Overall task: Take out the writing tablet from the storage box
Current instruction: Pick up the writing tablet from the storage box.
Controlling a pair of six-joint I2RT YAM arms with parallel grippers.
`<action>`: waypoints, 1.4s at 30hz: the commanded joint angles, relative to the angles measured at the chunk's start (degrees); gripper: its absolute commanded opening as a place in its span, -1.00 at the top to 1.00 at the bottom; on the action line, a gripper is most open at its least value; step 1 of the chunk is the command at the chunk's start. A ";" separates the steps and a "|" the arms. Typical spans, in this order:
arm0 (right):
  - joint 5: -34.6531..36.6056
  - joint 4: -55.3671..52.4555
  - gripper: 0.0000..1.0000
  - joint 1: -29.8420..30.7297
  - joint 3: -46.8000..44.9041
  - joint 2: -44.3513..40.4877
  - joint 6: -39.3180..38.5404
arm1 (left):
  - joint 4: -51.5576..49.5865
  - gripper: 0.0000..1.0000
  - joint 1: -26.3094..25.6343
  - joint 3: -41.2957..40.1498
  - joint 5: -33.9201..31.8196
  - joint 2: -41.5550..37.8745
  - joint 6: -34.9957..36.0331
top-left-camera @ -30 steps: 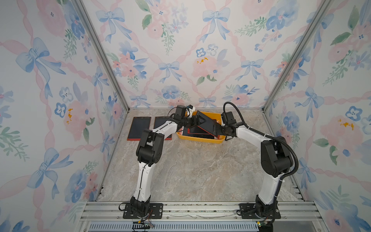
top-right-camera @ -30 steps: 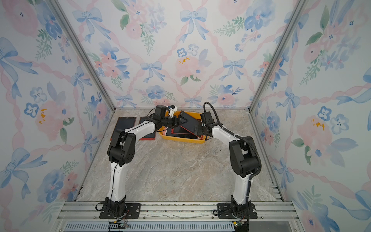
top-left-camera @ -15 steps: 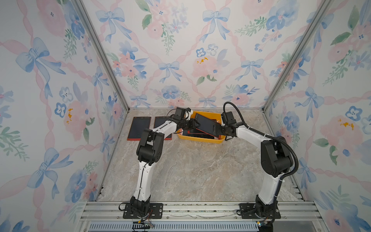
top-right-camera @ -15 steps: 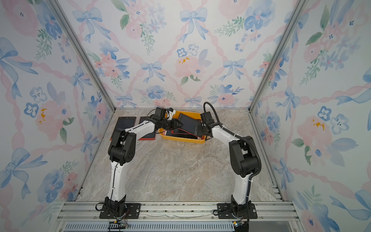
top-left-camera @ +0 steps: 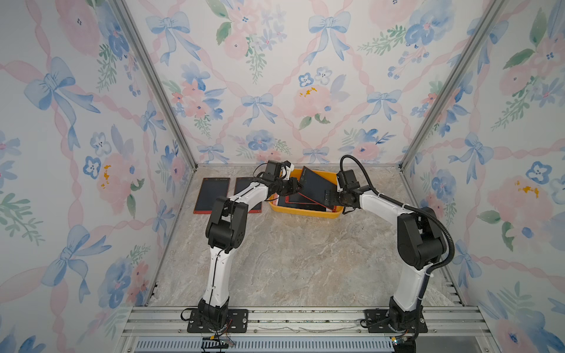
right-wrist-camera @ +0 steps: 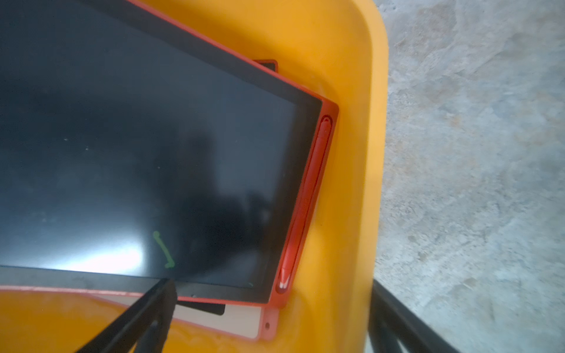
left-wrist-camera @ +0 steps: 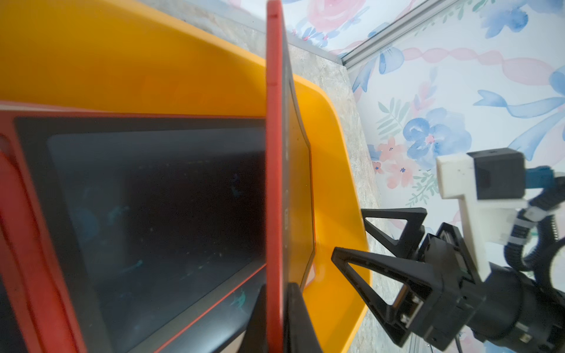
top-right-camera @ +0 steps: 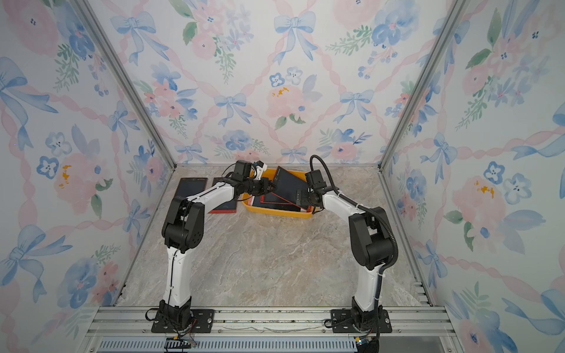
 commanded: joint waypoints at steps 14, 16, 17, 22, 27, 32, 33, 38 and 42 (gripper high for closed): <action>1.18 0.40 -0.94 0.74 -1.28 -4.57 -1.91 | -1.63 1.00 5.13 -0.71 0.46 -4.85 -4.81; 1.16 0.62 -0.94 0.65 -1.47 -4.67 -1.87 | -1.59 1.00 6.17 -0.71 0.65 -5.97 -5.70; 1.16 0.75 -0.94 0.65 -1.61 -4.76 -1.74 | -1.58 1.00 6.67 -0.71 0.66 -6.63 -6.16; 0.79 1.34 -0.94 0.57 -1.82 -4.87 -1.69 | -0.45 1.00 9.99 -2.24 1.91 -10.25 -8.91; 0.13 1.82 -0.94 0.56 -1.82 -4.42 -1.39 | 6.81 1.00 13.28 -8.41 3.51 -15.30 -14.70; -0.46 2.26 -0.94 0.55 -1.74 -4.06 -1.30 | 17.84 1.00 18.13 -18.92 3.54 -21.24 -22.44; -0.51 2.24 -0.94 0.53 -1.66 -3.99 -1.30 | 18.25 1.00 18.95 -20.59 3.12 -22.23 -22.84; -0.89 2.70 -0.94 0.47 -1.76 -3.63 -1.17 | 21.18 1.00 25.25 -33.11 -2.95 -31.97 -25.29; -1.62 2.83 -0.94 0.30 -1.20 -2.71 -0.86 | 25.61 1.00 30.50 -43.99 -8.51 -41.28 -29.47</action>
